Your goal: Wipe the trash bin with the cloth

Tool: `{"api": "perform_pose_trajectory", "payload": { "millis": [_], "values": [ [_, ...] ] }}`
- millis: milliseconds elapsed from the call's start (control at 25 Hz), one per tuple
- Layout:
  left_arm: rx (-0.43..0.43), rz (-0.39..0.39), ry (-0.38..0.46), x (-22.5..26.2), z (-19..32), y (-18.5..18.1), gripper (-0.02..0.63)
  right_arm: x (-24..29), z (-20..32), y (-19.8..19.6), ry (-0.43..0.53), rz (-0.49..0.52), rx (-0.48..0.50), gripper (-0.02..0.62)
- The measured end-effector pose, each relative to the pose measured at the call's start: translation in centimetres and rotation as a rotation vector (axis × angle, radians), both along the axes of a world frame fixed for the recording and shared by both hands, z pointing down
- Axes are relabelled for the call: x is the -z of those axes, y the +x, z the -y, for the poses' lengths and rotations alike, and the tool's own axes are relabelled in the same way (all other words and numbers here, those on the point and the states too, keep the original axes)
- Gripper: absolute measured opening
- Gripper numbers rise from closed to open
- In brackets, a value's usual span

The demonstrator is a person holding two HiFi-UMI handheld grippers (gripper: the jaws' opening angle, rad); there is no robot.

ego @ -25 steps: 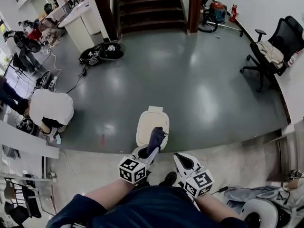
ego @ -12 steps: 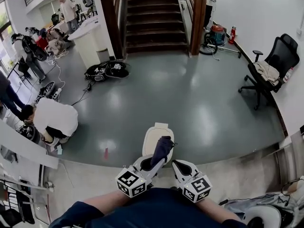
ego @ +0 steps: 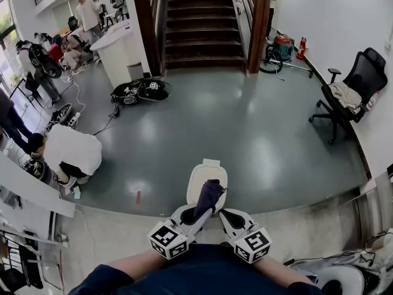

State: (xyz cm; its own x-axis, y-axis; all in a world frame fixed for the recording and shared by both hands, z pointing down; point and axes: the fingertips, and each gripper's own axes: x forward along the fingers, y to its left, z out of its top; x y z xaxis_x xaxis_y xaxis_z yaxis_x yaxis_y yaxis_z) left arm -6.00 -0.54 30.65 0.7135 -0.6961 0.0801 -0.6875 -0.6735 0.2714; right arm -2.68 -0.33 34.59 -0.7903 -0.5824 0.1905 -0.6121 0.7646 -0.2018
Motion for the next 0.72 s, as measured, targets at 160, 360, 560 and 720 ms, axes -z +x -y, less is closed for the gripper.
{"api": "perform_pose_trajectory", "payload": {
  "millis": [160,360,560,720],
  "values": [
    [-0.005,0.002,0.002,-0.02,-0.23,-0.09,0.054,0.10,-0.15,-0.27,0.002,-0.001,0.000,0.005],
    [-0.007,0.000,0.003,-0.22,-0.53,-0.03,0.054,-0.07,-0.47,-0.25,0.003,-0.002,-0.001,0.005],
    [-0.005,-0.005,0.001,-0.14,-0.57,-0.16,0.054,-0.03,-0.54,-0.29,0.000,-0.007,-0.001,0.005],
    [-0.009,-0.007,-0.004,-0.31,-0.70,-0.22,0.054,-0.10,-0.71,-0.47,-0.002,-0.009,-0.001,0.005]
  ]
}}
